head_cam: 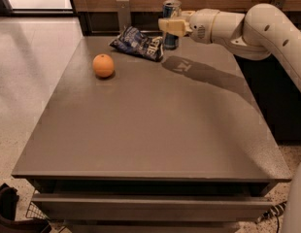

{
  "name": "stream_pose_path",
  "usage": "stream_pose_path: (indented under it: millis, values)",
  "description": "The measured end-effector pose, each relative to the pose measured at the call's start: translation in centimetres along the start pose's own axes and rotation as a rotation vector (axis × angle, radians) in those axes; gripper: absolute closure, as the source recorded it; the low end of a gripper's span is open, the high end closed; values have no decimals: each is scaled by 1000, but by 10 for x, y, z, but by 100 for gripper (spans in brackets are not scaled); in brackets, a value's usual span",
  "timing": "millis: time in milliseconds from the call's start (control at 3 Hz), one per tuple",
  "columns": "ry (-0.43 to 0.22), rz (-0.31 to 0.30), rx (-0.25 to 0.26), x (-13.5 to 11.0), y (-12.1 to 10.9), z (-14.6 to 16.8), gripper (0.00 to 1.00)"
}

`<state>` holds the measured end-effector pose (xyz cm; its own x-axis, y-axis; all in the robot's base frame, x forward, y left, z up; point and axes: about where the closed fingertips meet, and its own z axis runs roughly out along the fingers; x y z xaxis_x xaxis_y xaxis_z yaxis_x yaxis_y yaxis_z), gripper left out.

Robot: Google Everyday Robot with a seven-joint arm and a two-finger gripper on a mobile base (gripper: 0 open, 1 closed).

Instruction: Move redbull can near blue chip bag

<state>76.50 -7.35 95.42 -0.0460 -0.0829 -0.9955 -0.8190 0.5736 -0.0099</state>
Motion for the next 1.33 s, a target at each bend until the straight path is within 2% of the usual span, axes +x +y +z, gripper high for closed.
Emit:
stream_pose_path:
  millis: [333,667,1000,1333]
  values:
    - [18,45,85,7,-28,7,100]
    - [18,88,157,25,-46,11,100]
    - [9,104,201,47,-53,15,100]
    - [-7,80,221,67,-55,17,100]
